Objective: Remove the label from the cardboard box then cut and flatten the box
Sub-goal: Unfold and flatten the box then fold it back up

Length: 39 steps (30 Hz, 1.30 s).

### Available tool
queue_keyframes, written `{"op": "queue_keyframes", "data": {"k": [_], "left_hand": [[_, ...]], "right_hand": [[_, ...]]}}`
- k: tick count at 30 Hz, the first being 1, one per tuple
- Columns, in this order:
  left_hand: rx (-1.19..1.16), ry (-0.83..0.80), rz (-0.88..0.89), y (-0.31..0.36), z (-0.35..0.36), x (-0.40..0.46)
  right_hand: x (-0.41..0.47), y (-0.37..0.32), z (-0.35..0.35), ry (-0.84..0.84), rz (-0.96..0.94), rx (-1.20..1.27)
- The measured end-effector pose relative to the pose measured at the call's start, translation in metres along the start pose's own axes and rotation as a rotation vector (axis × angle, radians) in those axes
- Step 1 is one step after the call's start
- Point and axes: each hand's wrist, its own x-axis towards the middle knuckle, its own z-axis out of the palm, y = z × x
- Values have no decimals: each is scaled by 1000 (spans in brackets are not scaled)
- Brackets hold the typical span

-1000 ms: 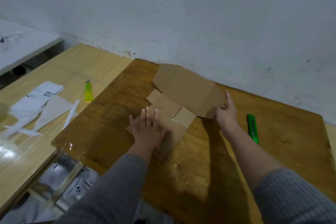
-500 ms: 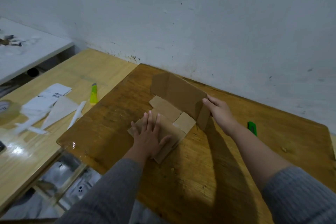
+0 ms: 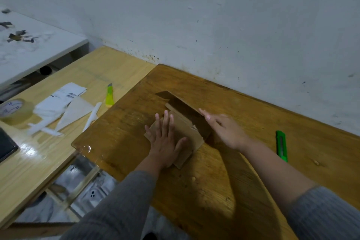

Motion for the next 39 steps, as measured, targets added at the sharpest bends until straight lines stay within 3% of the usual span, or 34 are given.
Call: {"op": "queue_keyframes", "data": {"k": [4, 7, 15, 20, 24, 27, 33, 39], "left_hand": [[-257, 78, -69, 2, -3, -2], [-354, 114, -135, 3, -5, -4], [-127, -118, -286, 8, -3, -3], [-119, -168, -510, 22, 3, 1], [-138, -158, -570, 22, 0, 9], [-179, -175, -576, 20, -5, 12], [-271, -134, -702, 21, -5, -4], [-375, 44, -583, 19, -6, -15]], "right_hand": [[20, -4, 10, -114, 143, -110], [34, 0, 28, -121, 5, -392], [56, 5, 43, -322, 101, -497], [73, 4, 44, -286, 156, -425], [85, -1, 40, -257, 144, -457], [93, -1, 43, -102, 148, -303], [76, 15, 33, -122, 222, 160], [29, 10, 31, 58, 426, 625]]}}
